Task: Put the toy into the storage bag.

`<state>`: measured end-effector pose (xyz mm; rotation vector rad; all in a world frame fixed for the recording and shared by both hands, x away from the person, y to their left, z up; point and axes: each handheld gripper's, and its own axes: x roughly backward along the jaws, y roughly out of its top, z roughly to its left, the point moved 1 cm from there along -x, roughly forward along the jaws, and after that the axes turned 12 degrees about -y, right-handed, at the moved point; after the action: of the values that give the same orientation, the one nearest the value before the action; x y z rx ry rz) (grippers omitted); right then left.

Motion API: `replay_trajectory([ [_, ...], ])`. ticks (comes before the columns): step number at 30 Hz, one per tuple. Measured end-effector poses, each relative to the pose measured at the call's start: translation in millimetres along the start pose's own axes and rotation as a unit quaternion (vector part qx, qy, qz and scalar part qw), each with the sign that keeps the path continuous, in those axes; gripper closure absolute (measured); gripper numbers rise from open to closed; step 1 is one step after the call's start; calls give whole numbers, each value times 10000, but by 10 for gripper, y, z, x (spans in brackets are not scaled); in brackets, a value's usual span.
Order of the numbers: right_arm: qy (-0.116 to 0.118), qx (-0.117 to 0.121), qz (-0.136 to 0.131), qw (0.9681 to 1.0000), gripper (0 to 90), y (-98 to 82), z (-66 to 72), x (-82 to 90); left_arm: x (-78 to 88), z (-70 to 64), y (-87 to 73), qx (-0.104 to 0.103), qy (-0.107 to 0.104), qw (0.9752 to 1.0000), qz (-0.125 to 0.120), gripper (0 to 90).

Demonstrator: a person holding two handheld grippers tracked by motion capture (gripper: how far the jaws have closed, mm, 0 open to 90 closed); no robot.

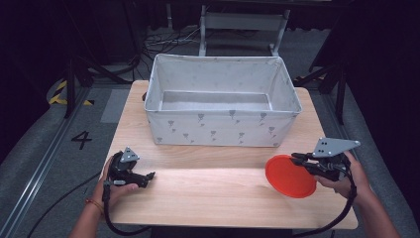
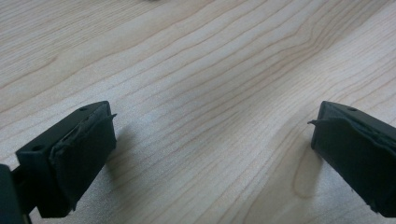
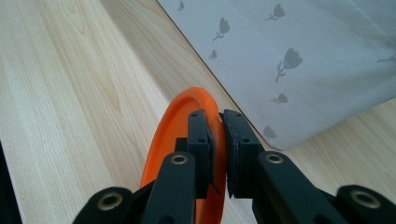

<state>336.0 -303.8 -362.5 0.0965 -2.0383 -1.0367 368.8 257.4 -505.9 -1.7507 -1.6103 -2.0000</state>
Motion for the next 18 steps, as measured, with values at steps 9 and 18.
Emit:
replay_trajectory([
  [9, -76, 60, -72, 9999, 824, 114, -64, 154, 0, -3, -1, 16, -9, 10000, 3, 2],
  [18, -87, 123, -120, 9998, 824, 253, -168, 302, 2, -10, -4, 32, 7, 10000, -4, 5],
])
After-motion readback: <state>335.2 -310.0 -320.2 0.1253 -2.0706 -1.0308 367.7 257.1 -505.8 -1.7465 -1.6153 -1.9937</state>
